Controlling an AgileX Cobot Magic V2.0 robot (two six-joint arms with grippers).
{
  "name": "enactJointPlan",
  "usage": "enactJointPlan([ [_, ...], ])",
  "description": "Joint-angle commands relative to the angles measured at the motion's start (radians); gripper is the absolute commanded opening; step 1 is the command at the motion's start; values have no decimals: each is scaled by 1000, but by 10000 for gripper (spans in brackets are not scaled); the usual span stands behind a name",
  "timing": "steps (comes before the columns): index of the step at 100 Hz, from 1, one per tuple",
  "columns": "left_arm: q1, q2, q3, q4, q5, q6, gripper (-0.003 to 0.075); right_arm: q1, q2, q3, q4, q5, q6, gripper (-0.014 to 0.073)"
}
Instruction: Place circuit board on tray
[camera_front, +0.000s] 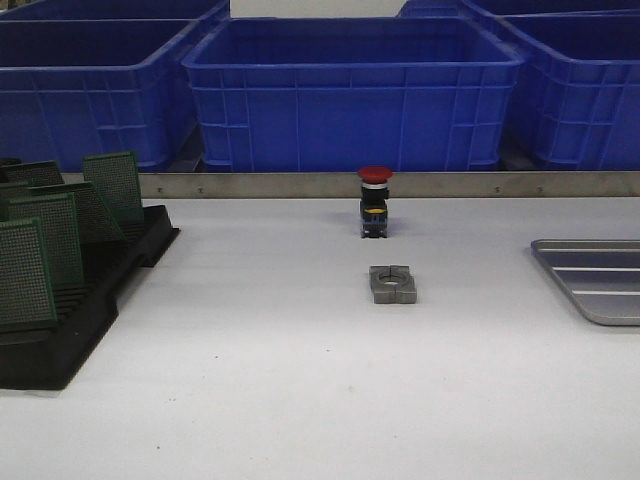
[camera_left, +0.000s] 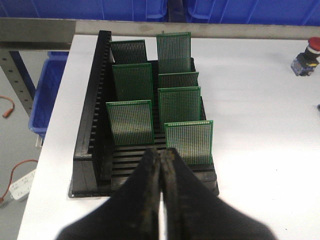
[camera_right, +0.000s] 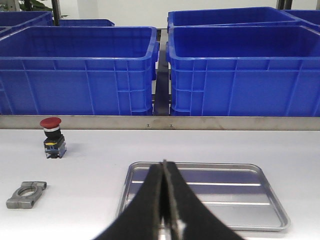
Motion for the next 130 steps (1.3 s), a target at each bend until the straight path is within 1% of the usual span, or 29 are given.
enactJointPlan([
  [1, 2, 116, -100, -18, -21, 6, 71, -4, -21, -17, -5, -88, -3, -113],
  [6, 2, 170, -132, -18, -14, 28, 153, -4, -21, -17, -5, -88, -3, -113],
  [11, 2, 222, -161, -18, -12, 48, 261, -4, -21, -17, -5, -88, -3, -113],
  [16, 2, 266, -190, -18, -12, 50, 344, -4, -21, -17, -5, -88, -3, -113],
  [19, 2, 292, -210, -14, -12, 62, 379, -4, -21, -17, -5, -88, -3, -113],
  [23, 2, 331, -231, -11, -9, 119, 407, -4, -21, -17, -5, -88, -3, -113],
  [38, 2, 467, -323, -34, 28, 405, 399, -4, -21, -17, -5, -88, -3, -113],
  [43, 2, 512, -354, -76, 58, 586, 400, -4, -21, -17, -5, -88, -3, -113],
  [45, 2, 532, -369, -102, 78, 636, 400, -4, -21, -17, -5, -88, -3, -113],
  [50, 2, 580, -405, -161, 134, 831, 400, -4, -21, -17, -5, -88, -3, -113],
  [59, 2, 667, -470, -219, 227, 1068, 400, -4, -21, -17, -5, -88, -3, -113],
  [64, 0, 710, -501, -237, 289, 1235, 400, -4, -21, -17, -5, -88, -3, -113],
  [71, 0, 766, -532, -267, 355, 1424, 399, -4, -21, -17, -5, -88, -3, -113],
  [76, 0, 801, -547, -278, 374, 1500, 399, -4, -21, -17, -5, -88, -3, -113],
  [83, 0, 846, -559, -276, 376, 1561, 399, -4, -21, -17, -5, -88, -3, -113],
  [95, 0, 909, -568, -276, 357, 1613, 399, -4, -21, -17, -5, -88, -3, -113],
  [104, 0, 943, -571, -278, 319, 1613, 399, -4, -21, -17, -5, -88, -3, -113],
  [130, -9, 1041, -571, -309, 298, 1613, 399, -4, -21, -17, -5, -88, -3, -113],
])
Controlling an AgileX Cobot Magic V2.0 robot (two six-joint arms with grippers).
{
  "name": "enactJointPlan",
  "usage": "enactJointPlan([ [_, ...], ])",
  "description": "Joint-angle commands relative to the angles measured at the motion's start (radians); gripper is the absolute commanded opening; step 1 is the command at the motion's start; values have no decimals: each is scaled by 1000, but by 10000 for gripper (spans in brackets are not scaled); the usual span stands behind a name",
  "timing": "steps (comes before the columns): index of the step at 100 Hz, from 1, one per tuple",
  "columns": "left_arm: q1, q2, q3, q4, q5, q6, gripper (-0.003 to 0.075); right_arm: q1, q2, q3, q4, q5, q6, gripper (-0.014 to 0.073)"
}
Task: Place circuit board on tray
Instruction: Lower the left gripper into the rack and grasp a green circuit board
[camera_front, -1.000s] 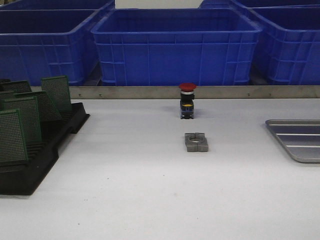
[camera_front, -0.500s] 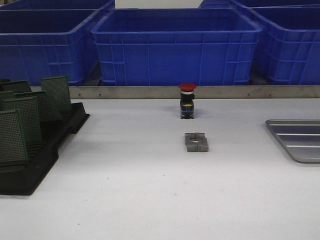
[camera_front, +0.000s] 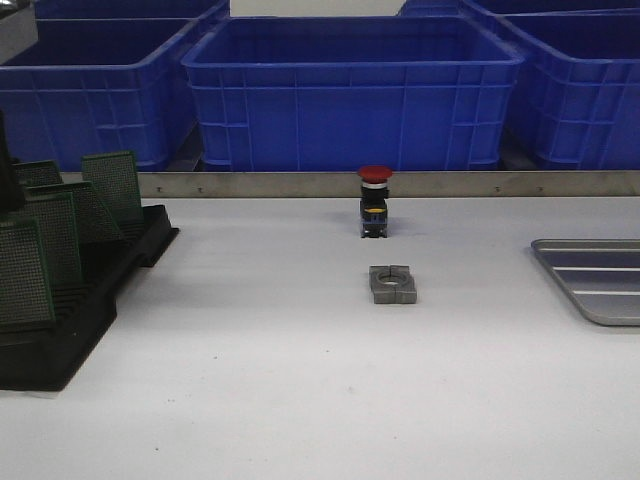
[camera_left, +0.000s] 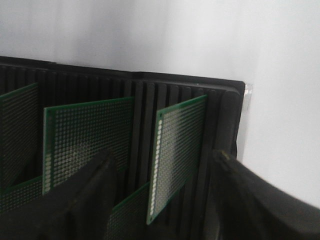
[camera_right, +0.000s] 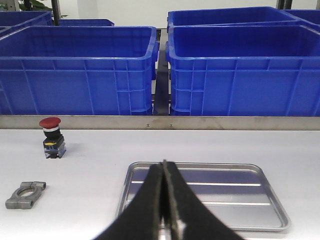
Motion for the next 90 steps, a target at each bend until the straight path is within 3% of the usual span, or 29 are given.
enactJointPlan([
  [1, -11, -2, -30, -53, -29, 0, 399, -4, -21, -17, -5, -88, -3, -113],
  [18, -20, 48, -30, -54, -23, 0, 398, -4, -21, -17, -5, -86, -3, -113],
  [27, -20, 56, -30, -54, -23, 0, 362, -4, -21, -17, -5, -86, -3, -113],
  [36, -20, 57, -30, -54, -23, 0, 274, -4, -21, -17, -5, -86, -3, -113],
  [56, -20, 57, -41, -43, -3, 0, -12, -4, -21, -17, -5, -86, -3, -113],
  [90, -22, 57, -178, -41, 180, 0, -20, -4, -21, -17, -5, -86, -3, -113],
])
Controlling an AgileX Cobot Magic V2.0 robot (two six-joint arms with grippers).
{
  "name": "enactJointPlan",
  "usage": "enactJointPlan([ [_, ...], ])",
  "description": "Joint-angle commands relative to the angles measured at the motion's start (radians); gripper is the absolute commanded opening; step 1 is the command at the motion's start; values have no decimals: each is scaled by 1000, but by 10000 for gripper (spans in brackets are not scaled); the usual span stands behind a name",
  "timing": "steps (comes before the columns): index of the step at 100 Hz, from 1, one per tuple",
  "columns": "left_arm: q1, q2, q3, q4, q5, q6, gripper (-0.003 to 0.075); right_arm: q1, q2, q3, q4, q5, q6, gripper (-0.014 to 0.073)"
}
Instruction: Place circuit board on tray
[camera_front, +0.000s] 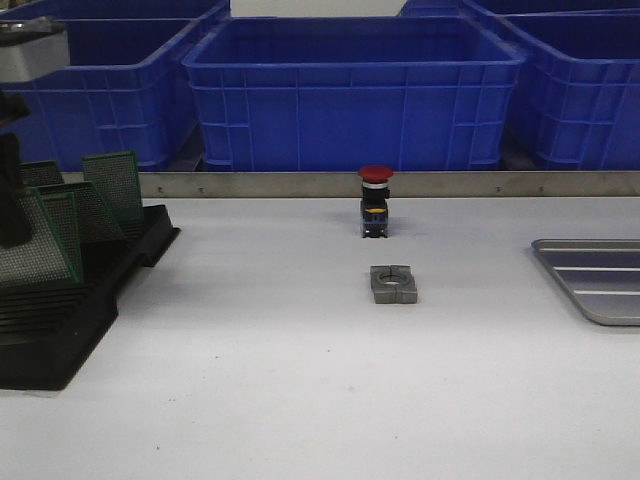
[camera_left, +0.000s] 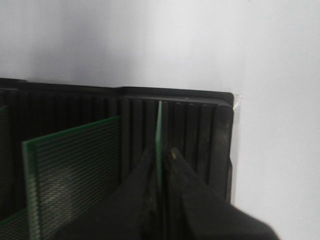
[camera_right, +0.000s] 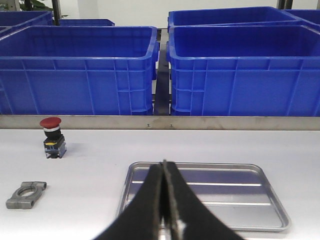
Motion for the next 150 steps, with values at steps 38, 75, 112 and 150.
enactJointPlan([
  [38, -133, -41, -186, -184, 128, -10, -20, -4, -21, -17, -5, -86, -3, -113],
  [75, -329, -26, -186, -560, 40, -9, -20, -4, -21, -17, -5, -86, -3, -113],
  [112, -403, -15, -186, -758, -10, -8, -20, -4, -21, -17, -5, -87, -3, -113],
  [150, -403, -15, -186, -762, -11, -8, -20, -2, -18, -34, -3, -98, 3, -113],
])
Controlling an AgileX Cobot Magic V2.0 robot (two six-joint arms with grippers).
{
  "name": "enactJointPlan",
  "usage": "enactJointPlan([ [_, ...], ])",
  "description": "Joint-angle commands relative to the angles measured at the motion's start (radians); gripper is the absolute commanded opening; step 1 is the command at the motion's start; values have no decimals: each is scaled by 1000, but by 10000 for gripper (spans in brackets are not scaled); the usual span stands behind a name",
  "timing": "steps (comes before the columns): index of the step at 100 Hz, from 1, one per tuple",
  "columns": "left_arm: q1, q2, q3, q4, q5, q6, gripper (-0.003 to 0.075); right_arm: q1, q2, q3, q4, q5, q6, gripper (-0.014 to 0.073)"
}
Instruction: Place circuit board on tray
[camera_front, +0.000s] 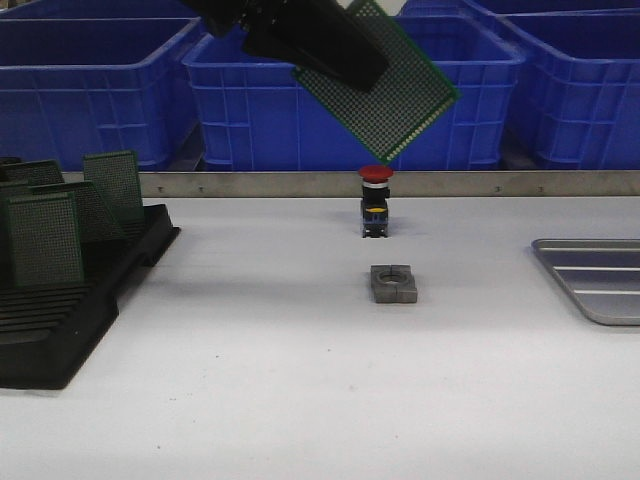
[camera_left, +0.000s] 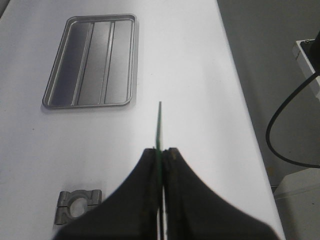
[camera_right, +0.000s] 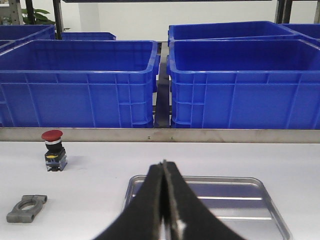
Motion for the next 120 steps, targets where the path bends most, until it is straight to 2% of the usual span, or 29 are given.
enactJointPlan([
  [1, -10, -43, -29, -74, 4, -8, -20, 0, -17, -38, -3, -42, 4, -113],
  [23, -10, -43, -29, -74, 4, -8, -20, 5, 147, -298, 2, 432, 4, -113],
  [44, -10, -43, -29, -77, 4, -8, -20, 5, 411, -509, 31, 653, 3, -113],
  [54, -10, -43, -29, -77, 4, -8, -20, 5, 529, -573, 54, 668, 1, -94],
  [61, -10, -43, -29, -77, 4, -8, -20, 5, 601, -606, 68, 662, -30, -12],
  [66, -10, -43, -29, -77, 4, -8, -20, 5, 639, -622, 85, 657, -66, 92],
  [71, -10, -43, -29, -77, 4, -8, -20, 6, 684, -642, 123, 652, -123, 247],
  [72, -10, -43, -29, -77, 4, -8, -20, 6, 689, -644, 123, 651, -130, 247],
  [73, -10, -43, -29, -77, 4, -8, -20, 8, 698, -648, 149, 649, -144, 307],
  [80, -10, -43, -29, -77, 4, -8, -20, 48, 736, -665, 244, 628, -220, 456],
  [84, -10, -43, -29, -77, 4, -8, -20, 84, 755, -671, 291, 608, -276, 477],
  [102, -10, -43, -29, -77, 4, -8, -20, 229, 830, -709, 500, 547, -554, 441],
  [120, -10, -43, -29, -77, 4, -8, -20, 286, 914, -773, 668, 521, -907, 441],
])
